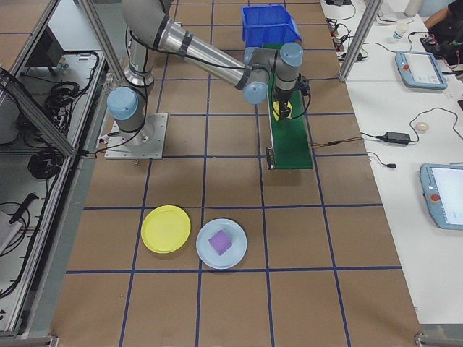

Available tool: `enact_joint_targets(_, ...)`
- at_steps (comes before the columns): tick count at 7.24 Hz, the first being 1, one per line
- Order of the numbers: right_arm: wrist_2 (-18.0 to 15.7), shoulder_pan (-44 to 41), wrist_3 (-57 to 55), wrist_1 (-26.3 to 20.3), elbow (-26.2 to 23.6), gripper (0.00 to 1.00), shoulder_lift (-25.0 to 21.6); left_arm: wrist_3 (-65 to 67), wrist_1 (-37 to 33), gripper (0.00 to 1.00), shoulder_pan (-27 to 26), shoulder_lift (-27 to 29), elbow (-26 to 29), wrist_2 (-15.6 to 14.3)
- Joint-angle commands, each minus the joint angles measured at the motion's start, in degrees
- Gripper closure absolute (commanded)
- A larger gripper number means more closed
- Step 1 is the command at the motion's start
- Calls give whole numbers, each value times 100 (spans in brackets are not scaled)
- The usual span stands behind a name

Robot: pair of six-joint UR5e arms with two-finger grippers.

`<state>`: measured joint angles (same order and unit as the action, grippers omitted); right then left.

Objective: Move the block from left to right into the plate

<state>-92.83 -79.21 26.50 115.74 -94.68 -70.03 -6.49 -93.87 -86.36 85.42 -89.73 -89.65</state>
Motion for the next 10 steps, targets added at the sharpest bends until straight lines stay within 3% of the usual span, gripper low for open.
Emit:
enact_joint_targets(1,-1339,909,1326,-777,-120,86,-676,8,0,0,-4,1,-1,0)
enact_joint_targets(2,-1369,1882,2297,-1068,-252,83,-809,-1,0,0,5,1,-1,0)
enact_joint_targets(3,-1361,3014,3169,-1106,-505,73,-819,8,0,0,-4,1,-1,-9)
enact_joint_targets(5,-1352,4679,4865,-144,-884,74,-819,8,0,0,-4,1,8,-9)
enact_joint_targets(6,-1291,5539,5239,35,-1077,74,-828,16,0,0,-4,1,-1,0)
enact_joint_targets(8,-1194,6652,5611,989,-1848,73,-828,16,0,0,-4,1,-1,0)
enact_joint_targets(10,-991,6769,5437,1704,-2597,47,-828,16,0,0,-4,1,8,0)
